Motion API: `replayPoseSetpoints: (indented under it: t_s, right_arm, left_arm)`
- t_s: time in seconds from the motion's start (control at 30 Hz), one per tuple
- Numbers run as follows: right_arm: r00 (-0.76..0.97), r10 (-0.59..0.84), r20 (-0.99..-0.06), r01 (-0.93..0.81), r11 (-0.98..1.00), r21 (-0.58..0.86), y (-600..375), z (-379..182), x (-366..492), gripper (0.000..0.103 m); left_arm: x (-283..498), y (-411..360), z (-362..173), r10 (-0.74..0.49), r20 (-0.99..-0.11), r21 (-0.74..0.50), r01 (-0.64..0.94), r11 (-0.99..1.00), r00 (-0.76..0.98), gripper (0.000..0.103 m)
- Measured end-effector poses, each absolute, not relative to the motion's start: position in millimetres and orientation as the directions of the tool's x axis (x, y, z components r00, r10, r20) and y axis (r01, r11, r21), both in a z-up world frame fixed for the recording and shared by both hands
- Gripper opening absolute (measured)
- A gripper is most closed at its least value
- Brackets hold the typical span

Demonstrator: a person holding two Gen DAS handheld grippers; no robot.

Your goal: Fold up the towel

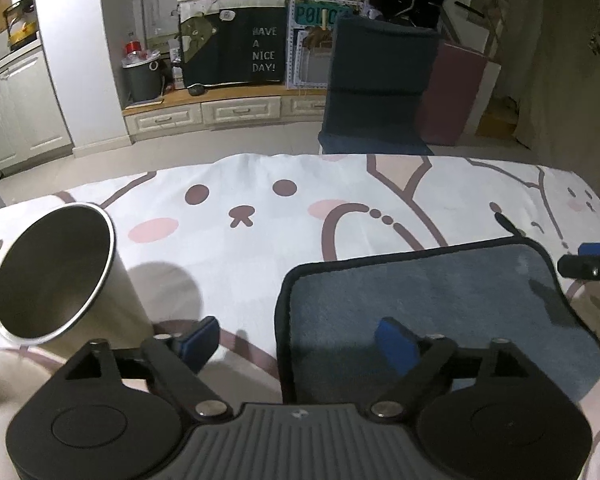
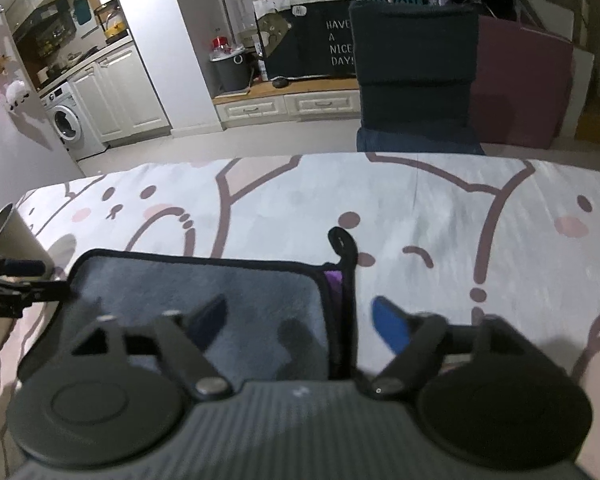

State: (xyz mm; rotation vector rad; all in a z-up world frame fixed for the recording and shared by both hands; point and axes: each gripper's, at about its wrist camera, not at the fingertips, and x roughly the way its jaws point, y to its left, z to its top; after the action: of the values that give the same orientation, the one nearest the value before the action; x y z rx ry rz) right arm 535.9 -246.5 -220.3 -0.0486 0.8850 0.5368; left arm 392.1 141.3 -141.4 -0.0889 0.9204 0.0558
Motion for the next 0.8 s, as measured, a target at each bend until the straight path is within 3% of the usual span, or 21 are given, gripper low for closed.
replayPoseSetpoints:
  t_s: [0.17,0.8]
  right_arm:
    - [0.526,0.425,-0.737,-0.473,0.866,0.161,-247,-203,510,0.102]
    - [0.576,0.423,-0.7,-0.446,0.88,0.165,-276,-156,432,0.103]
  left_arm:
    - [374,133,-126,0.024,-0.787,-0.053,-0.106,0.993,0.616,0.098]
    - [300,98,-68,0.041,-0.749,-0.049,-0.117,0.992,0.661,0.103]
